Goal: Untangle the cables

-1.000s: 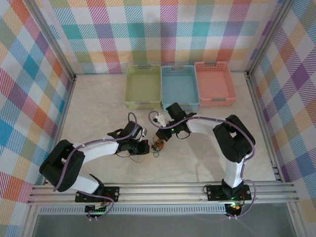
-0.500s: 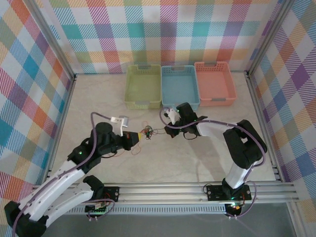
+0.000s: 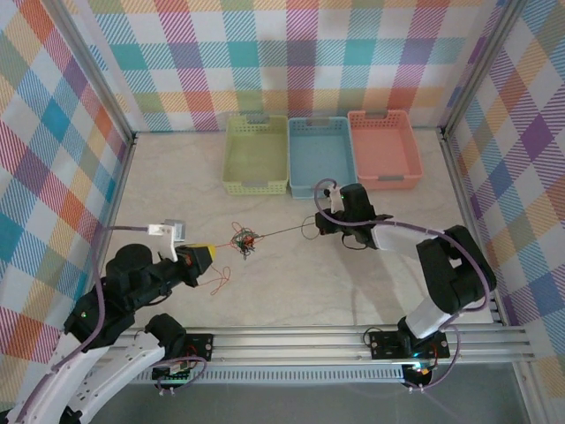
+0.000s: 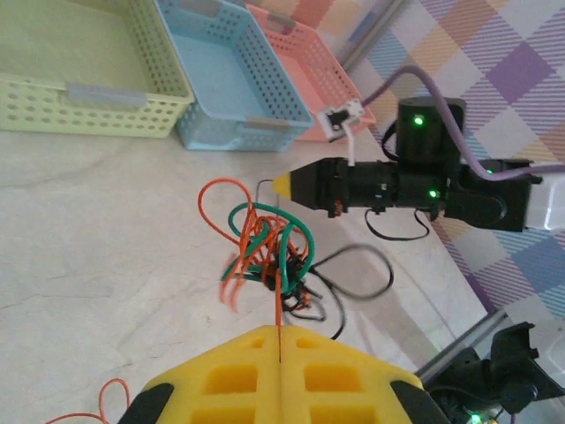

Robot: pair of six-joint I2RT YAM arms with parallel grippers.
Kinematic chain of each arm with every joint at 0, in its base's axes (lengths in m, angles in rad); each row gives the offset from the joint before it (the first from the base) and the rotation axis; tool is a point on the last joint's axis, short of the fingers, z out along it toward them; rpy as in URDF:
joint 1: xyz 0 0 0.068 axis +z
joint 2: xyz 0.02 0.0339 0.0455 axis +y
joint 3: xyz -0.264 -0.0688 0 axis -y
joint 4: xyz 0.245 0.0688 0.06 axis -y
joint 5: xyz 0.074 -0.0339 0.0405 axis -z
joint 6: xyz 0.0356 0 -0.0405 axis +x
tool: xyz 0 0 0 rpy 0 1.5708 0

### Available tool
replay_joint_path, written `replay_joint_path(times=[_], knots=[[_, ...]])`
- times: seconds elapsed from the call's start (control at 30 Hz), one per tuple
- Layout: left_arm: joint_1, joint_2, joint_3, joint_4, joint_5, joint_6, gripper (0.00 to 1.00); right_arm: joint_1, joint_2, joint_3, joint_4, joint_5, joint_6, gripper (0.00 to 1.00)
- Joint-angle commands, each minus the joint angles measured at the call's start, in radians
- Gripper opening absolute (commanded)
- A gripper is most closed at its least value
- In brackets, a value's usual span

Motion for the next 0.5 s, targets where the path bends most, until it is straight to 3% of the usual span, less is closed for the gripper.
replay_joint_path(times=[0.0,0.33,0.47], knots=[[-0.005,-0.042,0.072,-0.03,-0.081,0.038,0.0,-0.043,-0.035,-0.057,0.023,0.211,0.085,0.0],[-0.005,-0.116,0.186,-0.098,-0.259,0.083,0.0,-0.105,-0.105,-0.133,0.019,0.351,0.241,0.0],[-0.005,-0.093,0.201,-0.092,-0.244,0.099,0.0,-0.12,-0.105,-0.141,0.037,0.321,0.251,0.0]])
